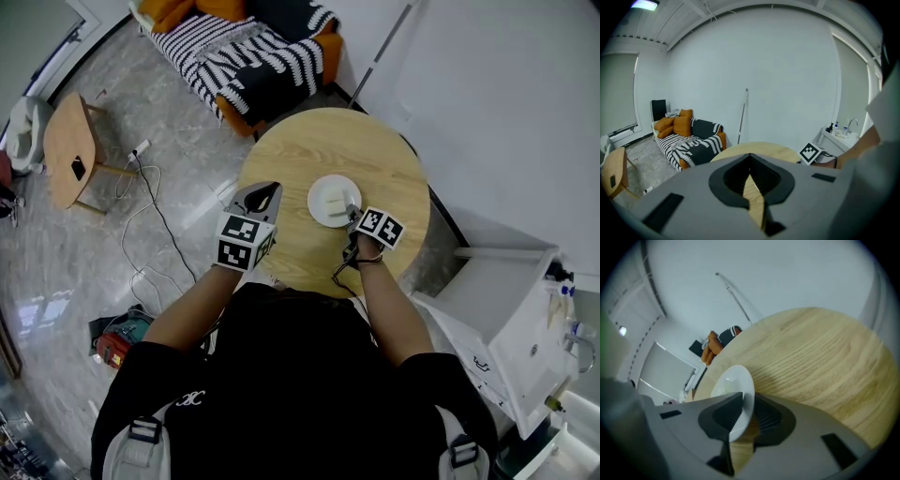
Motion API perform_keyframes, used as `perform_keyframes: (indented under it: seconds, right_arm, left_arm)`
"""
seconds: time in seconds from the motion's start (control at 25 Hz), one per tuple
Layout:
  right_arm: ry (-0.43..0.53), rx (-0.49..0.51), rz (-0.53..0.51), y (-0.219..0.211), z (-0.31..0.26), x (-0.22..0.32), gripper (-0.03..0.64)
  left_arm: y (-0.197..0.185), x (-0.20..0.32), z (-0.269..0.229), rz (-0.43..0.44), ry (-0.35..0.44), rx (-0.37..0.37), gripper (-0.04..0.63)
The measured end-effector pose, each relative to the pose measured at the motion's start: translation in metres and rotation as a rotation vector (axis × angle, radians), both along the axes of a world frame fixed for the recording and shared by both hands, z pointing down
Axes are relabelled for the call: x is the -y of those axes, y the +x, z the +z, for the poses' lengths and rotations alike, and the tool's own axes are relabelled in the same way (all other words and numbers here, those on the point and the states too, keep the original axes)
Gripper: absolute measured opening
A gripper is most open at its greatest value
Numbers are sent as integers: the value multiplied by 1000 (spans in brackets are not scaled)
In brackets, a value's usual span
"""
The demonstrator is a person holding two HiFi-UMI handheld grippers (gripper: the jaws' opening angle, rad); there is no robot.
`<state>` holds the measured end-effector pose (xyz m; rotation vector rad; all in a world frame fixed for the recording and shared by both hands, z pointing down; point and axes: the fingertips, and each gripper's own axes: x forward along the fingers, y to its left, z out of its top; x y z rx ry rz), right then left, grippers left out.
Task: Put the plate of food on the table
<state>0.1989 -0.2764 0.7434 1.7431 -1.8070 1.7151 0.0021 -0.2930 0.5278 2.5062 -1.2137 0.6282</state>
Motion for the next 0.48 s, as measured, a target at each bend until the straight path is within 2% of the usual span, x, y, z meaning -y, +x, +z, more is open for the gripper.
perform_keyframes:
  seconds: [0.08,0.24,0.36,0.44,0.48]
  right_arm:
    - [-11,-125,-45,3,-2,0,81]
    - [36,-308,-37,20,-11,0,92]
    - [76,-350,-22,28,-21,-1,91]
    - [108,-355,-13,30,-29,-1,37]
    - [124,-360,-8,31,-34,0,35]
  left_arm:
    - [2,1,0,7,-1,-3,8]
    - [4,3,1,18,-7,-9,8]
    - [3,5,3,22,-7,-13,8]
    - [4,6,4,30,-9,-18,8]
    - [5,7,4,35,-12,-21,8]
